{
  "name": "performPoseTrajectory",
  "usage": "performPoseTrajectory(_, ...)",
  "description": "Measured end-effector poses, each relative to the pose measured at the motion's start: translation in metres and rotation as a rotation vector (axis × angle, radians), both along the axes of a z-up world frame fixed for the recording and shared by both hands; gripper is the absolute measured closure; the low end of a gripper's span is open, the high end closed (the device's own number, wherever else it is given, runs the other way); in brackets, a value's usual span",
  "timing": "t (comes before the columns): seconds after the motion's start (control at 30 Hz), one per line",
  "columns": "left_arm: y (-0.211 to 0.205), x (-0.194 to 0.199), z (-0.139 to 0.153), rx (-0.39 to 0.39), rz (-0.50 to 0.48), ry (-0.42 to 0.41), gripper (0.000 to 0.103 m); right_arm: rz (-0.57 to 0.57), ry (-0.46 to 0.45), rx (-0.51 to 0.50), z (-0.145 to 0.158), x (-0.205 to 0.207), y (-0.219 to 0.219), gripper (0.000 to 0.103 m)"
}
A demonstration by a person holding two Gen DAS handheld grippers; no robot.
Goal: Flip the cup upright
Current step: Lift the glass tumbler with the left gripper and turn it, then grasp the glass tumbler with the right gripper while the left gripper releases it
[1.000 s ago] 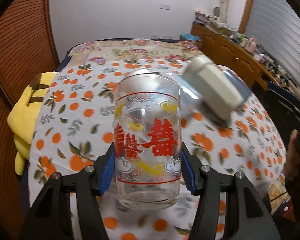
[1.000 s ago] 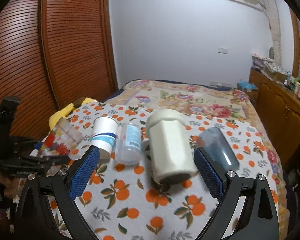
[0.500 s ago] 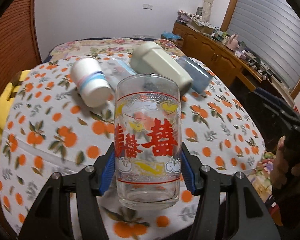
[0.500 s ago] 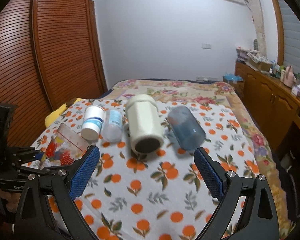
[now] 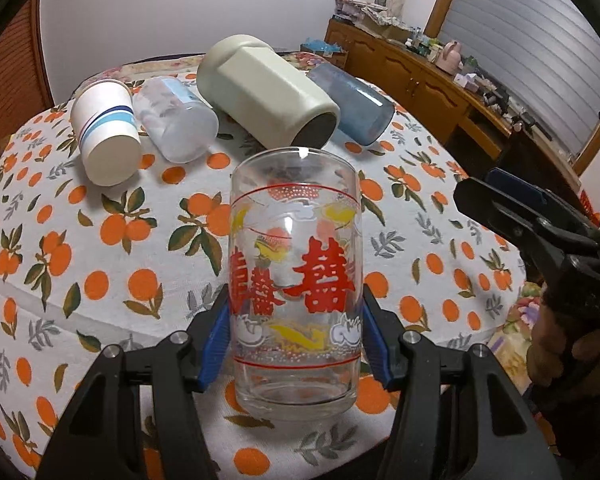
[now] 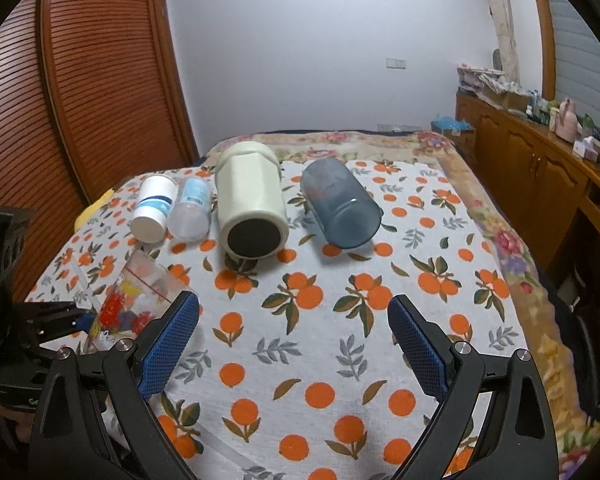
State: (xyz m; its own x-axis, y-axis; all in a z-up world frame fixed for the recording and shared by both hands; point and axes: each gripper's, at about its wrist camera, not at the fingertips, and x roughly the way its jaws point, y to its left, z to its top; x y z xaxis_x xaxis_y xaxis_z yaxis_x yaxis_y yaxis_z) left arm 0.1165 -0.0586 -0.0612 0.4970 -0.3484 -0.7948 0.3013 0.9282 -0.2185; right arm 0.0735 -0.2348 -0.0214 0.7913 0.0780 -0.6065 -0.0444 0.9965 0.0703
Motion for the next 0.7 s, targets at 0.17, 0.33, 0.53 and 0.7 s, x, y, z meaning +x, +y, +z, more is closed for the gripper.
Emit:
performPoseTrajectory(0.17,0.000,0.006,-0.007,0.008,0.012,0.017,0.046,-0.004,0.016,0.005,-0.006,0.003,-0.001,0.006)
performPoseTrajectory(0.33,0.000,0.008,-0.011,0.015,0.017,0.031,0.046,-0.002,0.027,0.002,-0.007,0.005,0.000,0.006)
performPoseTrajectory(0.53,0.004,0.003,0.000,0.022,0.022,-0.023,0.040,0.008,0.030,-0.002,-0.007,0.006,0.004,0.006)
performPoseTrajectory(0.7,0.018,-0.005,0.021,0.001,0.039,-0.081,0.035,0.011,0.034,0.020,-0.004,0.005,0.005,0.006)
